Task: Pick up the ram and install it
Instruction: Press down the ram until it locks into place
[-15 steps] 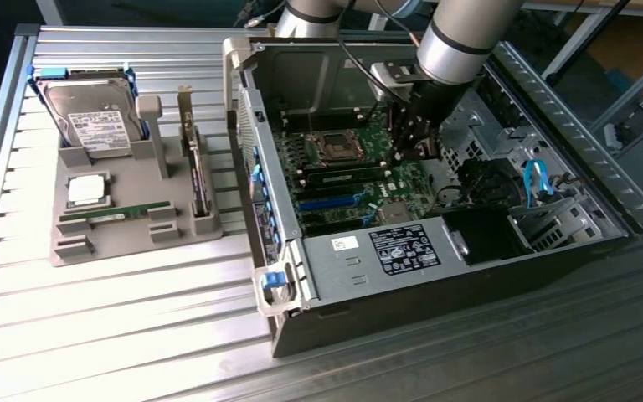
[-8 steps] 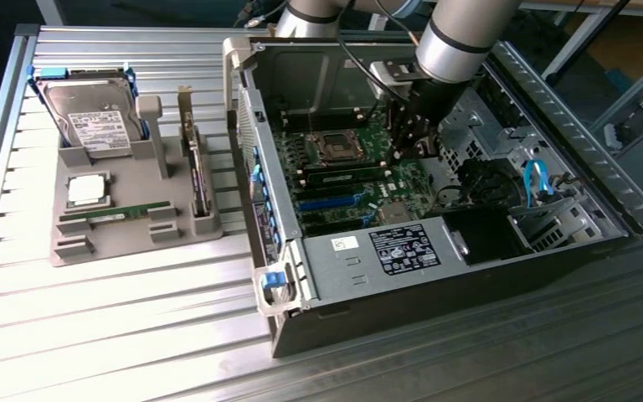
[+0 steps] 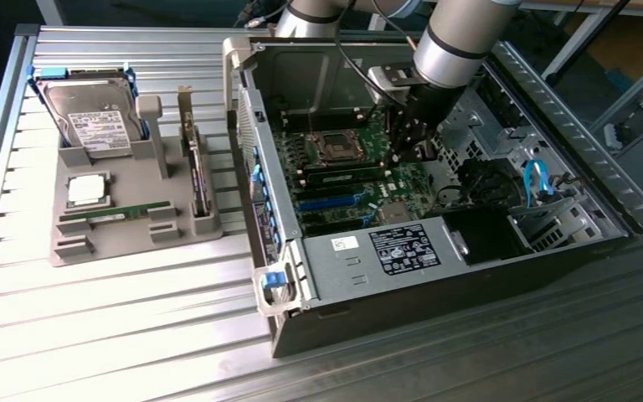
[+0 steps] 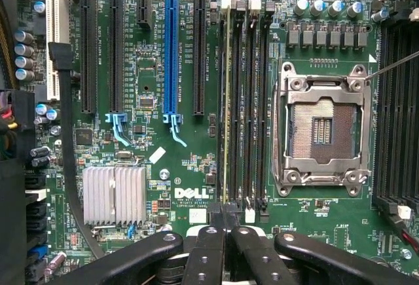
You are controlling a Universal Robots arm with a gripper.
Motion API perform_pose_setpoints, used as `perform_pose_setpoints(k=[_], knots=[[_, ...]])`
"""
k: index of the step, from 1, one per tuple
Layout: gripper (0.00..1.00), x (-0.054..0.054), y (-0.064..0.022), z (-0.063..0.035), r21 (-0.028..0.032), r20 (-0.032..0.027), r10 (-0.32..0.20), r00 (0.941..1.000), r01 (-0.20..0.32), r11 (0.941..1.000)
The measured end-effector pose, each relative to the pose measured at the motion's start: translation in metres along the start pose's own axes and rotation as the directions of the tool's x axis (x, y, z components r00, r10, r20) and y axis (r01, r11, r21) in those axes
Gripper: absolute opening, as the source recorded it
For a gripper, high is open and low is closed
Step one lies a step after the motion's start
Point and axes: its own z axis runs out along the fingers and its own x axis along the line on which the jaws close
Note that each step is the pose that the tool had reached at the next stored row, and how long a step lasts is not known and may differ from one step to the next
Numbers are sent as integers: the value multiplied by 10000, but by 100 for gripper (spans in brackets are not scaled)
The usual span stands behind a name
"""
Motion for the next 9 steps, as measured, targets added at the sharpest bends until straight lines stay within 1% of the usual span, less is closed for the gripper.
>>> perform_pose_setpoints(k=[5,9], knots=[[10,1,0,40,0,2,0,10000,0,10000],[10,1,0,42,0,1,0,10000,0,10000]])
